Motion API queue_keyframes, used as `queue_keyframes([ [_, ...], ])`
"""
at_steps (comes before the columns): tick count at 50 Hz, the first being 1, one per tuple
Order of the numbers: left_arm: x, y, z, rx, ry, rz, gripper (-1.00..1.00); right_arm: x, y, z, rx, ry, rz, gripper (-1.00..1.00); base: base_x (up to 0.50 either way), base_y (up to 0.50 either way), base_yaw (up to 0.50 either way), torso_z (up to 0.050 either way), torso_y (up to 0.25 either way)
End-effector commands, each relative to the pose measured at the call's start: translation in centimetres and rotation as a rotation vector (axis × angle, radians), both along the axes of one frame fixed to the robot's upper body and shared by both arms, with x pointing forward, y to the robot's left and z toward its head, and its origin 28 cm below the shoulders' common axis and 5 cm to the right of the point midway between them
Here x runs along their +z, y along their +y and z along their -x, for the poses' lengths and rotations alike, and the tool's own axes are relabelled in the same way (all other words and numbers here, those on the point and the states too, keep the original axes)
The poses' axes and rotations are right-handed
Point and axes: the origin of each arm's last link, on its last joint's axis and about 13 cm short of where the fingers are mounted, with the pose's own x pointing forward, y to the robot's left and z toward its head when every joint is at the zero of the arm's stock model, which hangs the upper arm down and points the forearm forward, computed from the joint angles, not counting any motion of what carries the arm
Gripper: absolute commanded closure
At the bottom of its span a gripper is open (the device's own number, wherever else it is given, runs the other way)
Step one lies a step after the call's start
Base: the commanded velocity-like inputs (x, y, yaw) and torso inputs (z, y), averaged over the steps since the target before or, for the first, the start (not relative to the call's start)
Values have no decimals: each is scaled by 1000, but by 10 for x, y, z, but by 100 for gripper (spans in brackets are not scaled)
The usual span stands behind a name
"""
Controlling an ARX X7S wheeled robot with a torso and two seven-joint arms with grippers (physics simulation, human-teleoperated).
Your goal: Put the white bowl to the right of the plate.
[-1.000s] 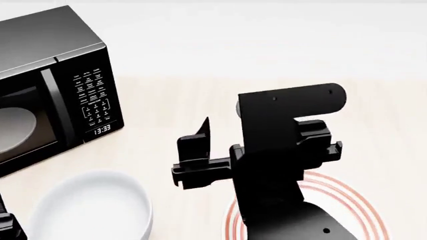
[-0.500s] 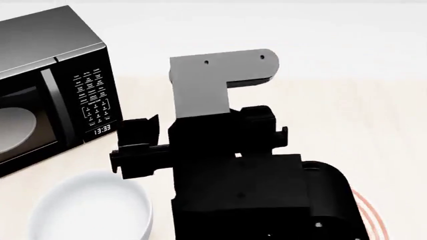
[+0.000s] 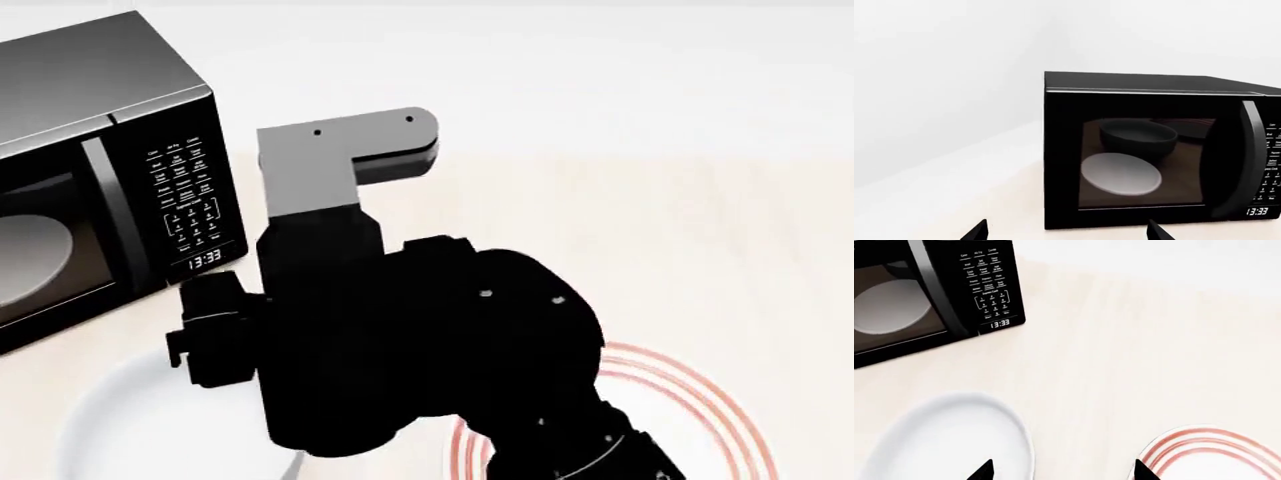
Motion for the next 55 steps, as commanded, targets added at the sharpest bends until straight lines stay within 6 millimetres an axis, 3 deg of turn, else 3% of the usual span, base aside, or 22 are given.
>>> queue_keyframes([
  [1, 0, 2, 1, 13, -3, 3, -100, -2, 11, -15, -30, 167, -22, -100, 0, 0, 0, 0, 0],
  [20, 1, 2, 3, 9, -10, 6, -100, -7, 24, -29, -16, 313, -54, -100, 0, 0, 0, 0, 0],
  [34, 2, 2, 4, 5, -14, 6, -100, -12, 27, -54, -99, 439, -247, -100, 0, 0, 0, 0, 0],
  [46, 3, 3, 6, 4, -20, 5, -100, -34, 30, -66, -178, 494, -238, -100, 0, 0, 0, 0, 0],
  [55, 3, 3, 7, 5, -23, 6, -100, -50, 33, -64, -179, 504, -203, -100, 0, 0, 0, 0, 0],
])
